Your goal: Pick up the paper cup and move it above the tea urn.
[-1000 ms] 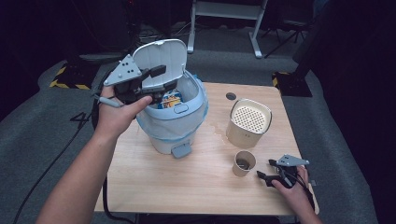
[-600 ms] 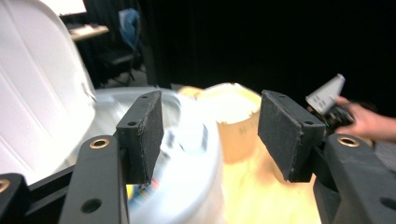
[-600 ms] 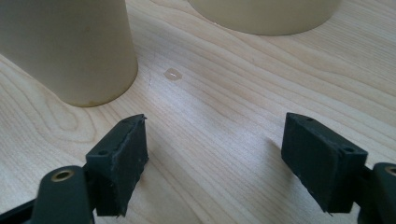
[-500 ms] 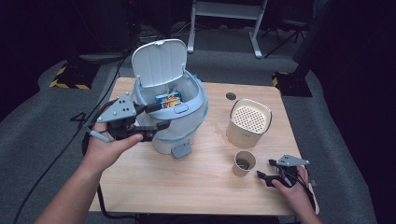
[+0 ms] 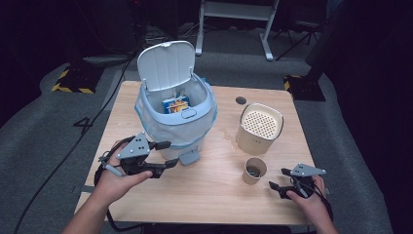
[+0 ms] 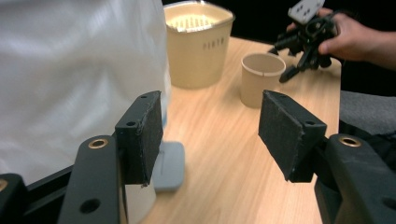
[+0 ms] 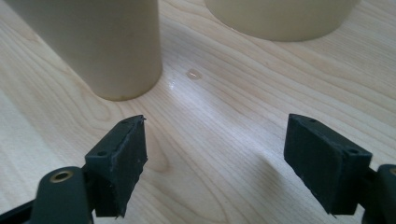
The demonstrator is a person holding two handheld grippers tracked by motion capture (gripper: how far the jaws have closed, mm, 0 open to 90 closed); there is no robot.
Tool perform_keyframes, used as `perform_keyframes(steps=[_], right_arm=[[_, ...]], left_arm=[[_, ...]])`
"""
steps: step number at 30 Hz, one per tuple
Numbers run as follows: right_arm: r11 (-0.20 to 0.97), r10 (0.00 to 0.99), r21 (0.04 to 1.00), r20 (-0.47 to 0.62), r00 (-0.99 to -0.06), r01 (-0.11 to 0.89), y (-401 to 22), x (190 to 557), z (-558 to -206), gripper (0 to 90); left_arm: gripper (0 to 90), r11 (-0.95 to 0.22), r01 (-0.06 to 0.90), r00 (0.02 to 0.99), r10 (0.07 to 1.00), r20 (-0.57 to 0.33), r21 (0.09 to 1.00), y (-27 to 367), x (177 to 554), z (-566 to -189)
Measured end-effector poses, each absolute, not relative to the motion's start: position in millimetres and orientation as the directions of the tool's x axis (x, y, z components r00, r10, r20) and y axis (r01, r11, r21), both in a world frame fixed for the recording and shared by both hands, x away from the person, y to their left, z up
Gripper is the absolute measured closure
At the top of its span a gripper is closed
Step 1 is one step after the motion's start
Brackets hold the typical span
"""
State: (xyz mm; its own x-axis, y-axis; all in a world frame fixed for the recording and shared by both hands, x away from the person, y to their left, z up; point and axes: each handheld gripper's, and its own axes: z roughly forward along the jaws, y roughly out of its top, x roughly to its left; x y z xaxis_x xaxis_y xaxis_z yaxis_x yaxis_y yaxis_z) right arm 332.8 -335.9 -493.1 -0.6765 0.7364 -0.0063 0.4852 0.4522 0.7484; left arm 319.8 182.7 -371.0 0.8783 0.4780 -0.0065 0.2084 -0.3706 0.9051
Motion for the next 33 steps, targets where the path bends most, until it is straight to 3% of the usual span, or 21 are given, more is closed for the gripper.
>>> perform_keyframes(steps=[21,33], right_arm=[[0.445,0.670,0.797,0.005,-0.742,0.407,-319,317,-482,21.8],[0.414,0.675,0.820,0.014,-0.738,0.395,-310,320,-481,16.1]], left_arm=[[37.9,-0.424,0.370,0.830,0.550,-0.089,0.827,187,328,-461],[33.5,-0.534,0.425,0.801,0.599,-0.028,0.731,186,333,-490]])
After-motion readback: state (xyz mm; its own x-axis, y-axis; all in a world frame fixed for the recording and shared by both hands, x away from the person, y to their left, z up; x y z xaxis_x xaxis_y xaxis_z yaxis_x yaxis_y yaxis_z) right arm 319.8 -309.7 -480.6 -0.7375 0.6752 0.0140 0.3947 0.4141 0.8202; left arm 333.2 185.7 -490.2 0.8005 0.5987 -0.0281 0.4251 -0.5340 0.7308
